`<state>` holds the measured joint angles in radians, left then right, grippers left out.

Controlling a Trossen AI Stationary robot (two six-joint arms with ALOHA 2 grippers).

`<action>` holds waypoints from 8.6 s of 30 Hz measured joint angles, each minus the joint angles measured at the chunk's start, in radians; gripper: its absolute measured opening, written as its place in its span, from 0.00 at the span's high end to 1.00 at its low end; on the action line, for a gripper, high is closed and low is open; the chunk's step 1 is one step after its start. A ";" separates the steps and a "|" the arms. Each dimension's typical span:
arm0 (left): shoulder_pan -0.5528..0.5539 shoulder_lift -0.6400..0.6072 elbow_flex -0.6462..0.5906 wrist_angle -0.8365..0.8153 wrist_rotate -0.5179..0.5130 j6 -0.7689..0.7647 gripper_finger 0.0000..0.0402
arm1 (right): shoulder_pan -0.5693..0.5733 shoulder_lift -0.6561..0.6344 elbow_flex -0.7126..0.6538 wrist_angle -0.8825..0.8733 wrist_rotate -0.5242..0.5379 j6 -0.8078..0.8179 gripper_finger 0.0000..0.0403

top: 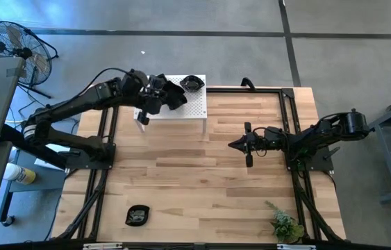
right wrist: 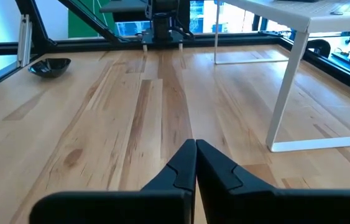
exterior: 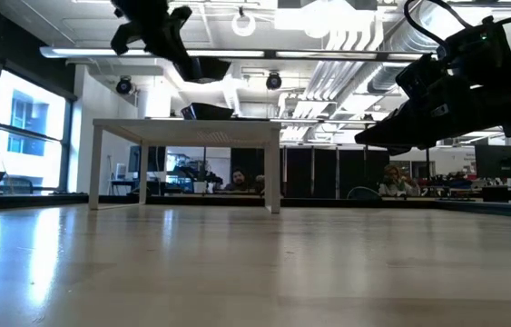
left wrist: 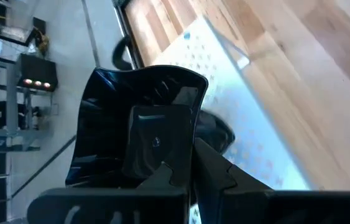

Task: Pick & Place Mini shaped plates
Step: Stack the black distorted square plate on top of the black distorted square plates on the shelf, then stack the black leaf-shaped plate on top of the black leaf-shaped plates on the shelf

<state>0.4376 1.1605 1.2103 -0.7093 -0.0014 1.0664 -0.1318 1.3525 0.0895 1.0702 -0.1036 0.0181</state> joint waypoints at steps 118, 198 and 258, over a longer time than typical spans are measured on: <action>-1.048 0.308 -0.422 0.079 0.355 -2.014 0.75 | 0.003 0.000 0.000 -0.042 0.037 0.008 1.00; -0.568 0.576 -0.452 0.920 -0.289 -2.931 0.99 | 0.004 0.000 0.000 -0.079 0.018 0.026 0.99; -0.640 -0.679 -0.981 0.992 -0.183 -1.190 1.00 | 0.129 0.196 0.543 -0.799 0.284 0.813 0.74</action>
<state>-0.2024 0.4810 0.2291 0.2825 -0.1846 -0.1241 -0.0025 1.5481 0.6320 0.2709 0.1806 0.8315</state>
